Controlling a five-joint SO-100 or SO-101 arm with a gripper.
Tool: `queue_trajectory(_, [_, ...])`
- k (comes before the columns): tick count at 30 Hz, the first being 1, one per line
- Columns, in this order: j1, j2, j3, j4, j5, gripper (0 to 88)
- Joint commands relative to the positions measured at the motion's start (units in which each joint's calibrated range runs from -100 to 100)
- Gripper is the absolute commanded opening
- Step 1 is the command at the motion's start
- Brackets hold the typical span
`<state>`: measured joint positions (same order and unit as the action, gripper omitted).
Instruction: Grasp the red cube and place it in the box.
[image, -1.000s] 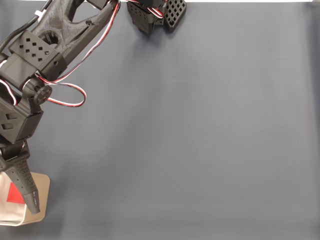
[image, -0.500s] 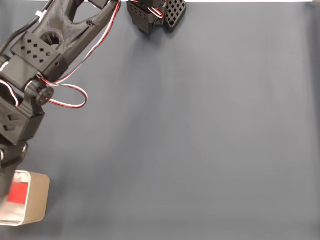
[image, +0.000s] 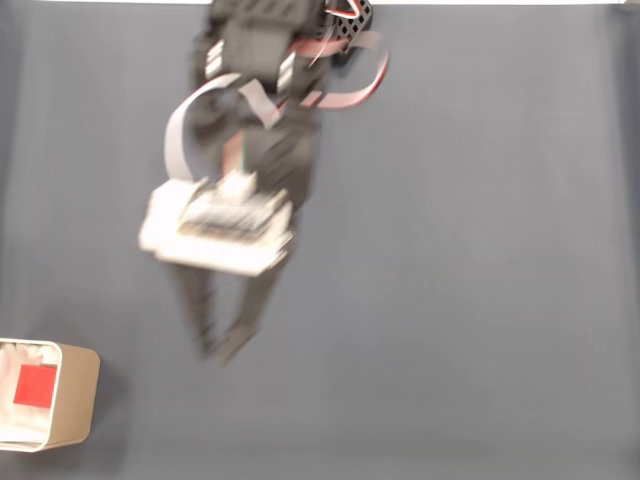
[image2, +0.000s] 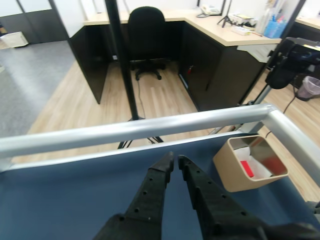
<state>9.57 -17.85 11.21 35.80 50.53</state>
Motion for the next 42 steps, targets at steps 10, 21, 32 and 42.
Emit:
queue_trajectory(10, [-9.43, -49.83, 59.41, -2.77, -0.15, 0.0])
queue_trajectory(21, [-9.36, -73.66, 88.61, 13.63, 0.63, 0.0])
queue_trajectory(32, [-9.71, -82.07, 88.61, 39.94, -2.0, 0.0])
queue_trajectory(42, [-9.14, -82.07, 88.61, 40.02, -1.61, 0.2])
